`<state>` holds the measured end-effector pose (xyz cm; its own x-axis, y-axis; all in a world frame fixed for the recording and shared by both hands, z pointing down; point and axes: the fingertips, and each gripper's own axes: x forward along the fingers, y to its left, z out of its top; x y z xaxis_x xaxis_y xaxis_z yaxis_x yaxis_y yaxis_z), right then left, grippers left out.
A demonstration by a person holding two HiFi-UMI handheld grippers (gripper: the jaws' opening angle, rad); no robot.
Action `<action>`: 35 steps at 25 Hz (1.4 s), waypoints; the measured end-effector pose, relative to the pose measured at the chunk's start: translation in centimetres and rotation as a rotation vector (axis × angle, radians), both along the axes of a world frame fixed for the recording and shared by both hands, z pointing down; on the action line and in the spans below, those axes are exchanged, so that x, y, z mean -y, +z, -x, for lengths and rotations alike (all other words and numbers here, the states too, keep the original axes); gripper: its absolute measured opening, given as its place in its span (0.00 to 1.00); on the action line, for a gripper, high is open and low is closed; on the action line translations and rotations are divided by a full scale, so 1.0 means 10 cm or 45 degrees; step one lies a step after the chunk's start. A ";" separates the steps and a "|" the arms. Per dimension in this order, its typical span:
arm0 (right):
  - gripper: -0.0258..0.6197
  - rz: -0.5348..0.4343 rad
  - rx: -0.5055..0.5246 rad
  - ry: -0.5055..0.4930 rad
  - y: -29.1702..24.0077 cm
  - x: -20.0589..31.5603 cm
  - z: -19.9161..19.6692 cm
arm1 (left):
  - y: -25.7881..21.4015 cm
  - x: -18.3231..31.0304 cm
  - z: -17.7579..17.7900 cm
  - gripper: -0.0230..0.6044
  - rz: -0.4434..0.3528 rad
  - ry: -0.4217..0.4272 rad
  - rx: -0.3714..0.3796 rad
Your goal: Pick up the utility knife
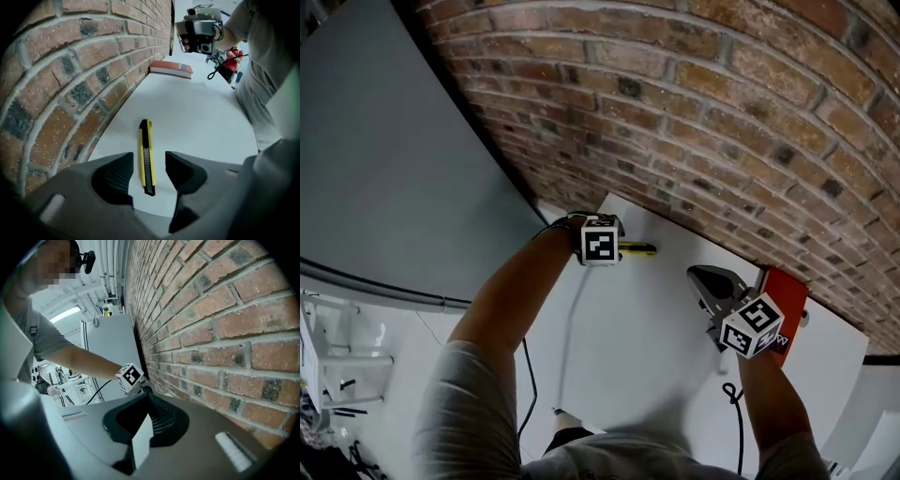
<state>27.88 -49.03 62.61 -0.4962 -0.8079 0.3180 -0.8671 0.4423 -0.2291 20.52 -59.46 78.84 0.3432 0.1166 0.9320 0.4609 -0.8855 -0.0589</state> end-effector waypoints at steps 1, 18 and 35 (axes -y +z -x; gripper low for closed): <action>0.05 0.003 0.003 0.000 0.03 0.01 -0.01 | 0.08 0.02 -0.01 0.39 0.001 0.003 0.020; 0.05 0.053 0.044 0.026 0.21 -0.07 -0.07 | 0.45 0.12 0.18 0.22 0.079 -0.180 0.283; 0.05 -0.029 -0.080 0.028 -0.48 -0.02 0.20 | -1.23 0.11 0.17 0.22 0.147 -0.413 -0.347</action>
<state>25.85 -48.81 57.79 -0.4582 -0.8256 0.3294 -0.8888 0.4278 -0.1643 18.79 -60.61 66.57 0.6107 0.0607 0.7895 0.1394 -0.9897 -0.0318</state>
